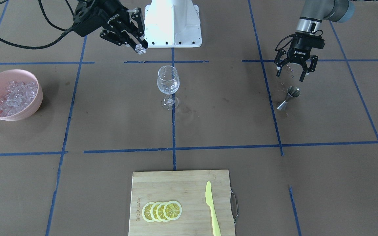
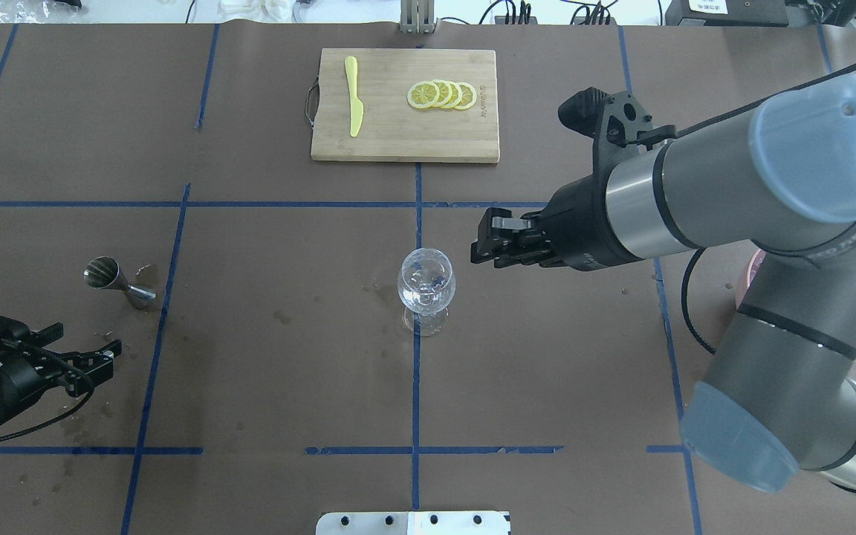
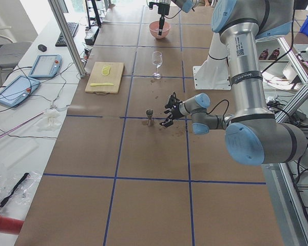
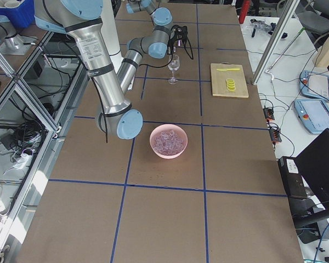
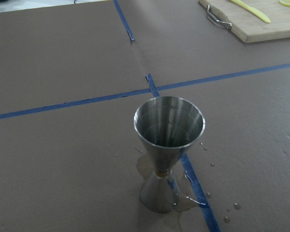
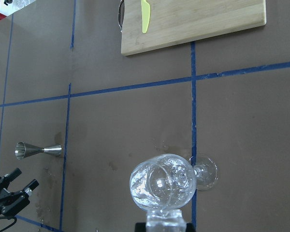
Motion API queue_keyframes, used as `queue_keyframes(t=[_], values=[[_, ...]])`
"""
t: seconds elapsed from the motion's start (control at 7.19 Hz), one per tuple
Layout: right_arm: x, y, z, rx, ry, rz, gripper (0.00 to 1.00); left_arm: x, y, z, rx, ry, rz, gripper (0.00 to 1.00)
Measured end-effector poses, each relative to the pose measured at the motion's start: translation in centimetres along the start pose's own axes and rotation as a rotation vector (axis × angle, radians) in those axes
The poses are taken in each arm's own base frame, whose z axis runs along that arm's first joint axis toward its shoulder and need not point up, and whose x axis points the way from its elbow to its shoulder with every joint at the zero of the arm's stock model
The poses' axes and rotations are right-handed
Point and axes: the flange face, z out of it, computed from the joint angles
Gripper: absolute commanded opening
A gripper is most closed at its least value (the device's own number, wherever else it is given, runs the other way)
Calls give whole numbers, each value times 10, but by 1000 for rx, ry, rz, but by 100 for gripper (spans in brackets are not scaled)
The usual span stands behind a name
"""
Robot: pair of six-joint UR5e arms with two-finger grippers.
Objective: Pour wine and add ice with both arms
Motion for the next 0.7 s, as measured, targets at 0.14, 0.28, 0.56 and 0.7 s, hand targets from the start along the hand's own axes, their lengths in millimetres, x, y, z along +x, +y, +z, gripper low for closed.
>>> queue_keyframes(t=[0.14,0.28,0.56,0.7], values=[[-7,6,15,2,8,-6,0,2,-3,-12,-40,23,-21,100],[-13,8,31,8,19,-9,0,4,-6,-24,-72,42,-36,100],[-24,2,58,21,42,-10,0,9,-14,-43,-116,71,-62,100],[-27,-3,70,30,56,-9,0,15,-19,-53,-141,85,-84,100]])
